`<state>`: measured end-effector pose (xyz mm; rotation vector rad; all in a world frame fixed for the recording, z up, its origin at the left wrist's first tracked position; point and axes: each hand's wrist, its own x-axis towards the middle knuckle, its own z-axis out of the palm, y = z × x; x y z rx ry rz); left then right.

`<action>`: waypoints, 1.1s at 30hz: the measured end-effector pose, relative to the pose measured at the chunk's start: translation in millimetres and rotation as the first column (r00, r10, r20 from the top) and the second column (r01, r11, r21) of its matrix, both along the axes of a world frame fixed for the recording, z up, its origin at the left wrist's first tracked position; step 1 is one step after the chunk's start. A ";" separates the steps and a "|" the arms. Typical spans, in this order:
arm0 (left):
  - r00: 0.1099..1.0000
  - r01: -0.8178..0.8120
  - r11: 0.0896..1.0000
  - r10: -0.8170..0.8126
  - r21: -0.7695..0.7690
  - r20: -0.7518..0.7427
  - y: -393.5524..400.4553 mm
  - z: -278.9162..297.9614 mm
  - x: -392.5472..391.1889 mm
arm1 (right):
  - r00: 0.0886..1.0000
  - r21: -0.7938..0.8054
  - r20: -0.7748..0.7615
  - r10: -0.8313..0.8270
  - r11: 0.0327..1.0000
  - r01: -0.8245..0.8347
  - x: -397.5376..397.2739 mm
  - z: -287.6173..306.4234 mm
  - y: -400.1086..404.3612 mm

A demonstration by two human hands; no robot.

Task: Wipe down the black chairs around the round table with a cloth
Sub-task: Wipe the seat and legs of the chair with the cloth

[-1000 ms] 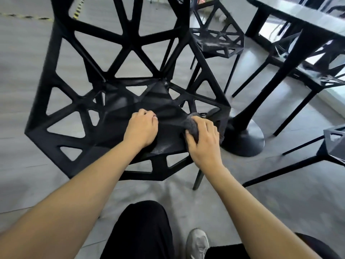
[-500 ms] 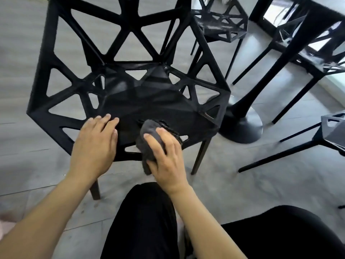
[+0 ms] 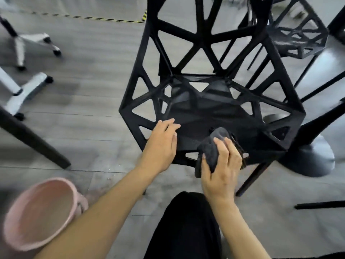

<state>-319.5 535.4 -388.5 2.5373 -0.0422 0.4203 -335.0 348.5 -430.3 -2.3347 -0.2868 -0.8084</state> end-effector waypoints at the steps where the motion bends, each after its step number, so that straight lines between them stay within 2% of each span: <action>1: 0.996 -0.033 0.998 0.038 -0.061 0.083 6.8 7.7 -5.2 | 0.999 -0.037 -0.004 0.040 0.999 -0.040 -5.0 -0.7 7.4; 3: 0.934 -0.217 0.972 0.235 -0.093 0.270 26.8 24.6 -11.5 | 0.993 -0.104 -0.001 0.120 0.987 -0.120 -7.4 0.2 8.6; 4: 0.884 -0.329 0.935 0.355 -0.134 0.304 41.5 31.3 -10.7 | 0.989 -0.116 -0.005 0.149 0.982 -0.148 -5.9 2.9 3.4; 6: 0.855 -0.437 0.842 0.498 -0.317 0.143 74.2 38.7 -1.0 | 0.984 -0.109 -0.040 0.172 0.978 -0.176 0.2 11.0 -7.6; 8: 0.893 -0.425 0.781 0.444 -0.457 -0.072 101.0 40.8 9.8 | 0.984 -0.089 -0.081 0.159 0.982 -0.166 3.7 18.4 -6.9; 10: 0.921 -0.371 0.760 0.374 -0.534 -0.108 115.7 40.9 13.4 | 0.974 -0.107 -0.080 0.210 0.970 -0.217 1.3 19.0 15.9; 13: 0.929 -0.357 0.746 0.349 -0.562 -0.128 124.7 42.9 16.2 | 0.871 -0.228 -0.109 0.480 0.841 -0.492 -9.0 11.1 83.5; 15: 0.933 -0.352 0.737 0.327 -0.577 -0.151 127.7 45.0 19.8 | 0.832 -0.242 -0.105 0.545 0.798 -0.553 -13.5 11.4 129.0; 17: 0.930 -0.365 0.719 0.316 -0.591 -0.189 129.6 46.7 22.0 | 0.847 -0.187 -0.102 0.522 0.826 -0.532 -8.7 19.3 160.2; 20: 0.911 -0.409 0.764 0.371 -0.498 -0.179 136.2 41.7 22.8 | 0.845 -0.099 -0.174 0.505 0.845 -0.526 20.9 33.1 182.3; 25: 0.912 -0.405 0.670 0.344 -0.622 -0.223 136.7 43.6 24.6 | 0.831 0.139 -0.300 0.468 0.884 -0.447 63.9 49.6 184.0; 27: 0.914 -0.400 0.631 0.331 -0.665 -0.235 133.8 44.6 25.9 | 0.846 0.147 -0.322 0.425 0.905 -0.398 59.4 51.0 179.2; 28: 0.916 -0.395 0.622 0.326 -0.676 -0.234 133.1 44.8 26.2 | 0.856 0.092 -0.319 0.406 0.913 -0.398 52.6 50.2 175.6; 31: 0.912 -0.406 0.687 0.353 -0.603 -0.211 130.8 42.7 25.5 | 0.879 -0.069 -0.279 0.388 0.905 -0.421 33.3 42.9 154.0; 33: 0.904 -0.423 0.796 0.401 -0.434 -0.147 124.8 40.3 23.8 | 0.888 -0.062 -0.273 0.371 0.914 -0.401 41.1 37.8 141.3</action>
